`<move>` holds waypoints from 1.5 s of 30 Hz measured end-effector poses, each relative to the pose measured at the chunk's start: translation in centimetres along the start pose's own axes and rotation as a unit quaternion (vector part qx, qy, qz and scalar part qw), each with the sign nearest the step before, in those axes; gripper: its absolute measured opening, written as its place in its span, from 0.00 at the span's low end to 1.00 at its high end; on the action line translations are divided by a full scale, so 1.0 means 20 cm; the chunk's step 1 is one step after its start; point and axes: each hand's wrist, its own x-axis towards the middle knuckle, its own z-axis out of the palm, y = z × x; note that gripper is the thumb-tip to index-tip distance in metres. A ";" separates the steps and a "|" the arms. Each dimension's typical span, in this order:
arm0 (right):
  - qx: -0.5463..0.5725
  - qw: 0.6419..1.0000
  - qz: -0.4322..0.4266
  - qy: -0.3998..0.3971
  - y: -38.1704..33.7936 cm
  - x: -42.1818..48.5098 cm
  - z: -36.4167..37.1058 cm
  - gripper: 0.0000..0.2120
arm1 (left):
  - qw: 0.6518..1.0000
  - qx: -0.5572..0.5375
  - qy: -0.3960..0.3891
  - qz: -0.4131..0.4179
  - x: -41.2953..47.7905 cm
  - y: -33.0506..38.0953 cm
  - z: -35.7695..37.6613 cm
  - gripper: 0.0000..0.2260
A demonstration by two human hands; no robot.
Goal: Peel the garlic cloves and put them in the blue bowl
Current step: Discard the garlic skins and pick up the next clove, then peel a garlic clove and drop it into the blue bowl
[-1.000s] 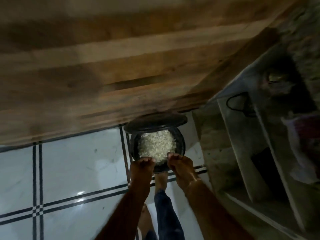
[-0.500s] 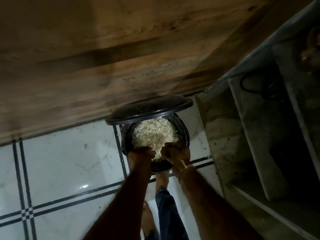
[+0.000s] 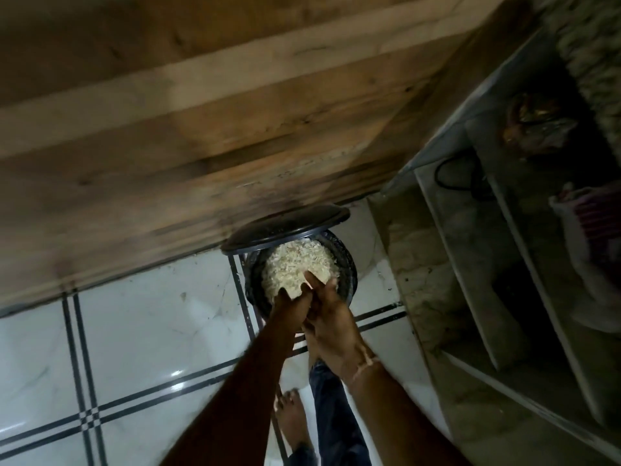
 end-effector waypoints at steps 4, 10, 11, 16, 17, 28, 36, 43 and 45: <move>-0.012 0.999 -0.043 0.030 -0.08 -0.37 -0.04 0.20 | 0.987 0.056 0.066 0.133 -0.39 0.04 -0.12 0.28; -0.092 0.966 -0.220 0.095 -0.19 -1.15 -0.13 0.11 | 0.933 0.177 0.056 0.308 -1.18 -0.04 -0.21 0.20; -0.107 0.956 -0.253 0.108 -0.18 -1.30 -0.16 0.11 | 0.920 0.193 0.047 0.338 -1.33 -0.08 -0.21 0.19; -0.155 0.903 -0.353 0.189 -0.05 -1.88 -0.43 0.12 | 0.859 0.228 -0.006 0.458 -1.96 -0.26 -0.05 0.18; -0.156 0.892 -0.370 0.206 -0.01 -1.97 -0.51 0.13 | 0.841 0.245 -0.017 0.483 -2.05 -0.30 0.01 0.17; -0.154 0.781 -0.450 0.405 0.24 -2.66 -1.40 0.14 | 0.684 0.379 -0.141 0.607 -2.65 -0.67 0.89 0.17; -0.131 0.761 -0.418 0.479 0.44 -2.96 -2.17 0.13 | 0.635 0.410 -0.230 0.613 -2.90 -1.05 1.60 0.15; -0.230 0.745 -0.360 0.513 0.44 -2.97 -2.59 0.14 | 0.587 0.470 -0.206 0.626 -2.84 -1.09 1.96 0.15; -0.264 0.735 -0.336 0.527 0.40 -2.94 -2.66 0.15 | 0.545 0.498 -0.196 0.645 -2.80 -1.07 2.03 0.16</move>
